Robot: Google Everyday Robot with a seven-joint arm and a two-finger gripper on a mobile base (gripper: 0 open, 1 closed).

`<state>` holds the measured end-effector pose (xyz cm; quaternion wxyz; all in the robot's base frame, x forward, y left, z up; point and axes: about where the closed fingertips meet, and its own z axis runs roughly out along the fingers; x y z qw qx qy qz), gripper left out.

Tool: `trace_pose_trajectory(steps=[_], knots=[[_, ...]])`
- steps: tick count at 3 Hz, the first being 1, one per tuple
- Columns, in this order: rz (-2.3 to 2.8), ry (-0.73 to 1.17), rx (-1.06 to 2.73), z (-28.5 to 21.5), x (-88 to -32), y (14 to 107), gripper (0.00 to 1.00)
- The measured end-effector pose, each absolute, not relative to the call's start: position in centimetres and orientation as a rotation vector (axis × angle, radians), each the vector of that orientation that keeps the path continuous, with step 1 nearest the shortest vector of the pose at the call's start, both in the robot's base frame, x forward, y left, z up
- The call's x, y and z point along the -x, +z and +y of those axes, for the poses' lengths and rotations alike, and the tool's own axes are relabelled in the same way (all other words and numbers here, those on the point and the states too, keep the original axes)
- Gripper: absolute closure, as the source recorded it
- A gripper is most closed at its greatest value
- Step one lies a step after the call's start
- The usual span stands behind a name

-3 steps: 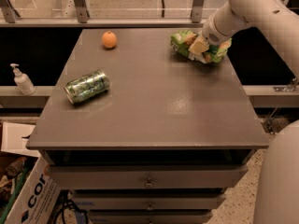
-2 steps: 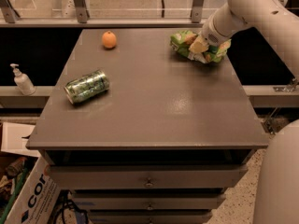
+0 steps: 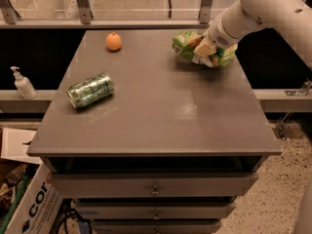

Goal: Move green rice chip bag near green can

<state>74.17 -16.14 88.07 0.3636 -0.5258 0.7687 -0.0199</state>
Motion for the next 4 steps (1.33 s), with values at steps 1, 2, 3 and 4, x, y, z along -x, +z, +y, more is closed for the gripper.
trace_pose_trajectory(steps=[1,2,3,4], knots=[[1.897,0.01,1.427,-13.3,-71.8,89.8,1.0],[1.793,0.108,1.51,-9.1,-69.4,90.9,1.0],[1.723,0.232,1.591,-5.0,-66.7,90.5,1.0],[1.723,0.232,1.592,-5.0,-66.7,90.5,1.0]])
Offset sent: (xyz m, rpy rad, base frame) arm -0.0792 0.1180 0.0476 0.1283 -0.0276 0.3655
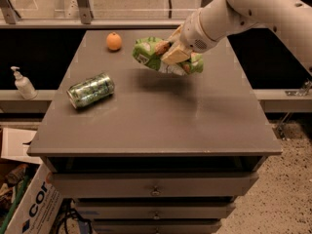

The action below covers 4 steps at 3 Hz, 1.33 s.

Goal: Move green rice chip bag near green can

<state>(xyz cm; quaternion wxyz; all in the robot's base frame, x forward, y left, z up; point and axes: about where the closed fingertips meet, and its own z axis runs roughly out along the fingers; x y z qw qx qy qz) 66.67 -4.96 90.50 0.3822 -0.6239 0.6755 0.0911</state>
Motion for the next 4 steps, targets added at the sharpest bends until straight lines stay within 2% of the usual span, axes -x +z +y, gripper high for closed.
trace_pose_trajectory(steps=[4], knots=[[1.668,0.204,1.728,-0.2,-64.6,87.6,1.0]])
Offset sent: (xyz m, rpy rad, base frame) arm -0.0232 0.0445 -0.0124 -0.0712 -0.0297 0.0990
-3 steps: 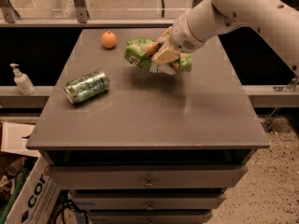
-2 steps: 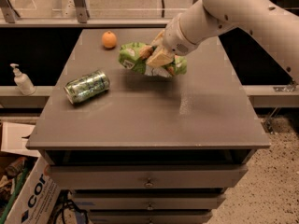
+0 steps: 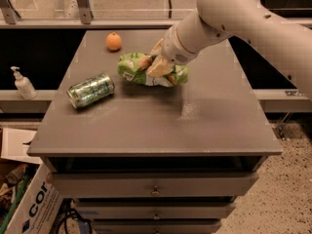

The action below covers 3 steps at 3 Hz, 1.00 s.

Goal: Move green rice chip bag near green can

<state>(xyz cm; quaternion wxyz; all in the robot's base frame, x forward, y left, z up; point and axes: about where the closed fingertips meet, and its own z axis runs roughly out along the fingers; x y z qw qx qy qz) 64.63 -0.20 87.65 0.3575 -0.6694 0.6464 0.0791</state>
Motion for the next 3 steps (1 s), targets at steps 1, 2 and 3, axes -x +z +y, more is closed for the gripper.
trace_pose_trajectory(steps=[1,2,3], knots=[[1.675,0.212,1.737,0.0,-64.0,86.6,1.0],[1.679,0.239,1.755,0.6,-63.0,85.5,1.0],[1.681,0.277,1.771,1.2,-62.2,84.8,1.0]])
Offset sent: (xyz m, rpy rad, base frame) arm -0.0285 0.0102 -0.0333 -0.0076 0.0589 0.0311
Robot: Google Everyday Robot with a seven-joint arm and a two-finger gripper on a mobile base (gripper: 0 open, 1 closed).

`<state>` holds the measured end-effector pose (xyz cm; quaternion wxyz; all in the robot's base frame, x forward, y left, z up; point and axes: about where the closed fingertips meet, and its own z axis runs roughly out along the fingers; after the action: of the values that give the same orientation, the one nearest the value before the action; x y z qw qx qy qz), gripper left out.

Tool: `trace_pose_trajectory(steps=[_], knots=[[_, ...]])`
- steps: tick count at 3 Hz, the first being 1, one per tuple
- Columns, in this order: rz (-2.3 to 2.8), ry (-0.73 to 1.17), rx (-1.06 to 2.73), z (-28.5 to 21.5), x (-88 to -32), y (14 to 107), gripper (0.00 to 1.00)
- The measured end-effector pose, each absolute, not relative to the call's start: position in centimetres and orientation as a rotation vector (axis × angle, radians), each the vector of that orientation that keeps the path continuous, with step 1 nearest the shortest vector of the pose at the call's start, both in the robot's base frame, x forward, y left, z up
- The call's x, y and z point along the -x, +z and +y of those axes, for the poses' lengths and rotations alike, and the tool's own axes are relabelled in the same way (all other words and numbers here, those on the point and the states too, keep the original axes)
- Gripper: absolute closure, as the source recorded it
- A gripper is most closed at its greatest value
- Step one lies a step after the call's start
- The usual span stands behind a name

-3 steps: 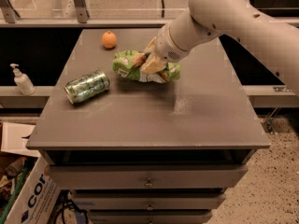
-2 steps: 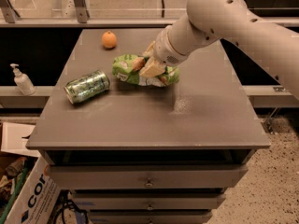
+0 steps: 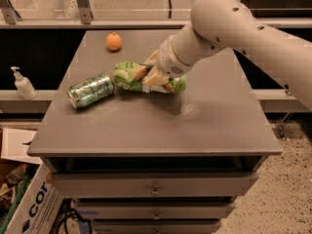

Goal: Move green rice chip bag near green can

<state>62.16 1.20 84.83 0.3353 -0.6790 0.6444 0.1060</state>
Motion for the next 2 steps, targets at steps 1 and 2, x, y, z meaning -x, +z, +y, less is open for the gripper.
trace_pose_trajectory(steps=[1,2], knots=[[1.687,0.309,1.781,1.65,-61.52,84.59,0.82],[1.687,0.329,1.78,1.82,-61.19,84.94,0.59]])
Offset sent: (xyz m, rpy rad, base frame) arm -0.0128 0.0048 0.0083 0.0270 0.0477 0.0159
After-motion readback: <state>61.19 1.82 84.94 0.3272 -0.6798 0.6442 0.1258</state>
